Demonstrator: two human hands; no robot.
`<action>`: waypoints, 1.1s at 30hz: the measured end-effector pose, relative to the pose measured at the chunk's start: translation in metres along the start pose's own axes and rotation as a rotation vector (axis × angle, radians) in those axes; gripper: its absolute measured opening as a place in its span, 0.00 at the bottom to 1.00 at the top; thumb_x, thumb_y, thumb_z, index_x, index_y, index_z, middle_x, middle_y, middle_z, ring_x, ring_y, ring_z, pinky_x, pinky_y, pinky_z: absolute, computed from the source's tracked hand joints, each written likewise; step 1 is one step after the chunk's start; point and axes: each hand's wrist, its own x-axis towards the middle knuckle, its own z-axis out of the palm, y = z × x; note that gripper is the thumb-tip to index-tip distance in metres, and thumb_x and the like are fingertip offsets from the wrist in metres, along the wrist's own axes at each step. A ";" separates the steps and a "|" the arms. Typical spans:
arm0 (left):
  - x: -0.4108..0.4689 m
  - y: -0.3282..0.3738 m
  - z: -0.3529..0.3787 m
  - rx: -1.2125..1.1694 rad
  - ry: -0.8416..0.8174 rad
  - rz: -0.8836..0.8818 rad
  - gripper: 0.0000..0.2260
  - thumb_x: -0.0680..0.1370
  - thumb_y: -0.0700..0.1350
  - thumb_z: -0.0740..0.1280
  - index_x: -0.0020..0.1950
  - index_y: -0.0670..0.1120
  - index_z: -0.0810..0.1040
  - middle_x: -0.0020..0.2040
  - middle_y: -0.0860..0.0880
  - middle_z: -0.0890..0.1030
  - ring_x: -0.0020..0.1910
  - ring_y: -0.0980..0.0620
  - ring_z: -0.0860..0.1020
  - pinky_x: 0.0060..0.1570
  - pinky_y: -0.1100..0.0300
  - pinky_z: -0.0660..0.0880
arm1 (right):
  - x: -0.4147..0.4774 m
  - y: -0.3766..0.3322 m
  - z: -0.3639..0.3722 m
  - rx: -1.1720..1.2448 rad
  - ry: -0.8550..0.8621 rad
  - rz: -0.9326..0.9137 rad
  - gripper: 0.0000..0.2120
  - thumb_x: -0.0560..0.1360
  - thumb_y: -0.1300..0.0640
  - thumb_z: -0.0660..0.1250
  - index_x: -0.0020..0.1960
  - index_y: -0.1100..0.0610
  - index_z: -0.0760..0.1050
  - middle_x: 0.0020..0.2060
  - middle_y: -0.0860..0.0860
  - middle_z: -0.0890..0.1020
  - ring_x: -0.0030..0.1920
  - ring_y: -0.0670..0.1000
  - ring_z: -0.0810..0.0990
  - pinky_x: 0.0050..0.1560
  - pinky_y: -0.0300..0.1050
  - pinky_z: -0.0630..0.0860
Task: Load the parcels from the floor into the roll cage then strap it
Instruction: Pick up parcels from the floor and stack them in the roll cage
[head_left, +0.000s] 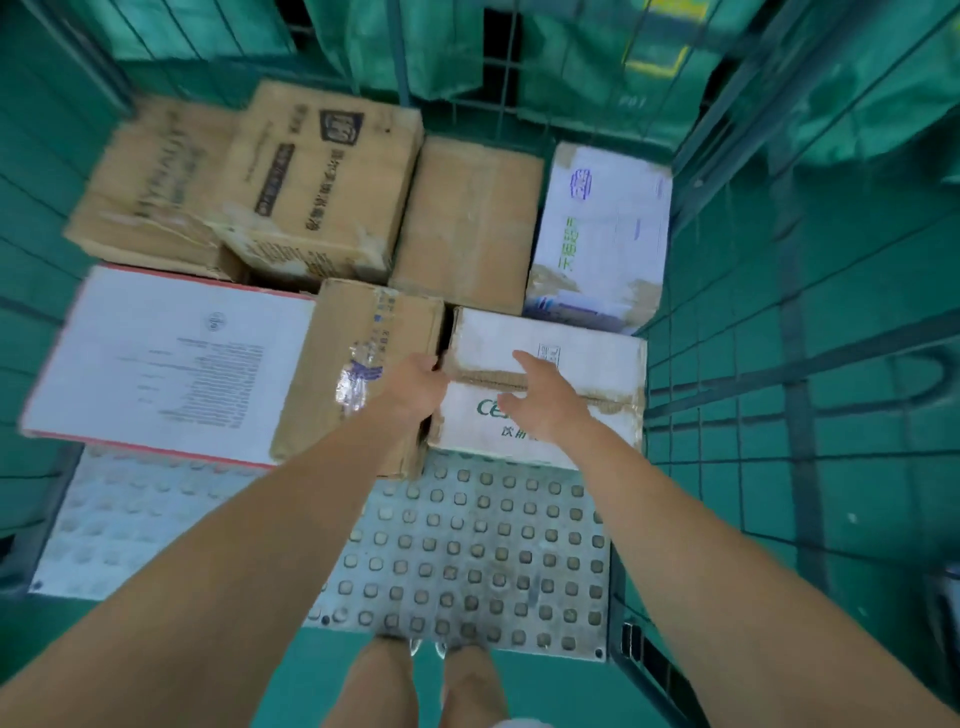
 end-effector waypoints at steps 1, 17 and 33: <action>-0.013 0.003 -0.007 -0.022 0.014 -0.009 0.12 0.82 0.37 0.59 0.61 0.35 0.76 0.59 0.36 0.78 0.60 0.44 0.78 0.56 0.58 0.73 | -0.011 -0.009 -0.003 0.041 0.012 -0.002 0.33 0.81 0.52 0.64 0.81 0.51 0.52 0.79 0.52 0.56 0.76 0.55 0.63 0.68 0.48 0.71; -0.192 -0.046 -0.151 -0.462 0.352 -0.025 0.18 0.81 0.42 0.63 0.70 0.42 0.70 0.59 0.44 0.76 0.51 0.49 0.77 0.48 0.57 0.74 | -0.125 -0.181 0.024 0.330 -0.024 -0.185 0.26 0.77 0.57 0.69 0.73 0.56 0.68 0.65 0.51 0.76 0.59 0.50 0.77 0.60 0.44 0.74; -0.432 -0.285 -0.200 -0.822 0.844 -0.207 0.12 0.81 0.42 0.62 0.64 0.45 0.74 0.45 0.43 0.78 0.40 0.48 0.75 0.35 0.61 0.70 | -0.309 -0.304 0.236 0.009 -0.378 -0.632 0.19 0.77 0.65 0.65 0.68 0.60 0.70 0.54 0.54 0.77 0.42 0.48 0.76 0.36 0.33 0.72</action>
